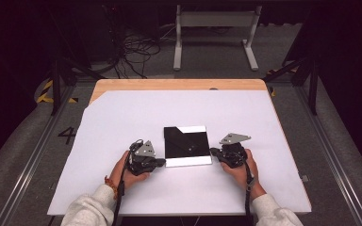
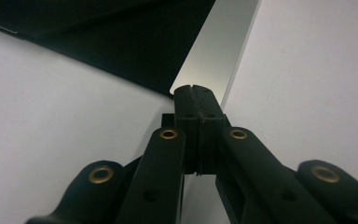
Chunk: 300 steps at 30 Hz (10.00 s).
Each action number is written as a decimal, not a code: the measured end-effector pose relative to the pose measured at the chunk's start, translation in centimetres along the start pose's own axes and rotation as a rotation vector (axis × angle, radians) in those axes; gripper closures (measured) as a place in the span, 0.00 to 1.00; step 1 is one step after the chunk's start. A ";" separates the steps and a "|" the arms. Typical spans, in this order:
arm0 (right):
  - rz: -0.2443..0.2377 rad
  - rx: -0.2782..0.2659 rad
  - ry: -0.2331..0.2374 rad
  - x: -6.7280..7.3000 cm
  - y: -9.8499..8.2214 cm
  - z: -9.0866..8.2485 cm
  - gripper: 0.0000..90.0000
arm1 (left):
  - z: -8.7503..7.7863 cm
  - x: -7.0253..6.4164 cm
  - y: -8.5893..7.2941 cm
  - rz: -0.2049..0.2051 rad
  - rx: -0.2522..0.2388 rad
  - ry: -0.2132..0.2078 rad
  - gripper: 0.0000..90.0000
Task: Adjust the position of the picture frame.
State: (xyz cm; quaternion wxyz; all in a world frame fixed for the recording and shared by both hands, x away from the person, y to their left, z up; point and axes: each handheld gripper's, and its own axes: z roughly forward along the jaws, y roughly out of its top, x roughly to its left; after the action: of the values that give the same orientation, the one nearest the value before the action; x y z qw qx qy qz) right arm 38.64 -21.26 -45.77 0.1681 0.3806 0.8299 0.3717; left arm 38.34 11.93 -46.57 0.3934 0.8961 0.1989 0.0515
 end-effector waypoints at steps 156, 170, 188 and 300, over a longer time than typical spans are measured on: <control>-0.059 0.007 -0.030 -0.3 -0.9 -1.2 1.00 | 3.1 10.2 4.2 -0.164 -0.027 0.181 1.00; -0.029 0.003 -0.047 -0.8 -1.0 -1.2 1.00 | 3.1 8.8 4.7 -0.118 0.031 0.040 1.00; 0.094 0.024 -0.146 -3.1 -1.1 -1.9 1.00 | 3.2 3.8 4.8 -0.003 0.084 -0.017 1.00; -0.067 0.017 -0.001 1.9 -4.9 -5.7 1.00 | 2.8 5.3 3.4 -0.063 -0.004 0.096 1.00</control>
State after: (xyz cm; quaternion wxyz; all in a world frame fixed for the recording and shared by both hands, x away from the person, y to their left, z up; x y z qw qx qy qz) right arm 31.70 -24.71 -45.63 0.1774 0.3543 0.8453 0.3585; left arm 44.92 10.04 -46.33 0.3868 0.8850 0.2456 0.0825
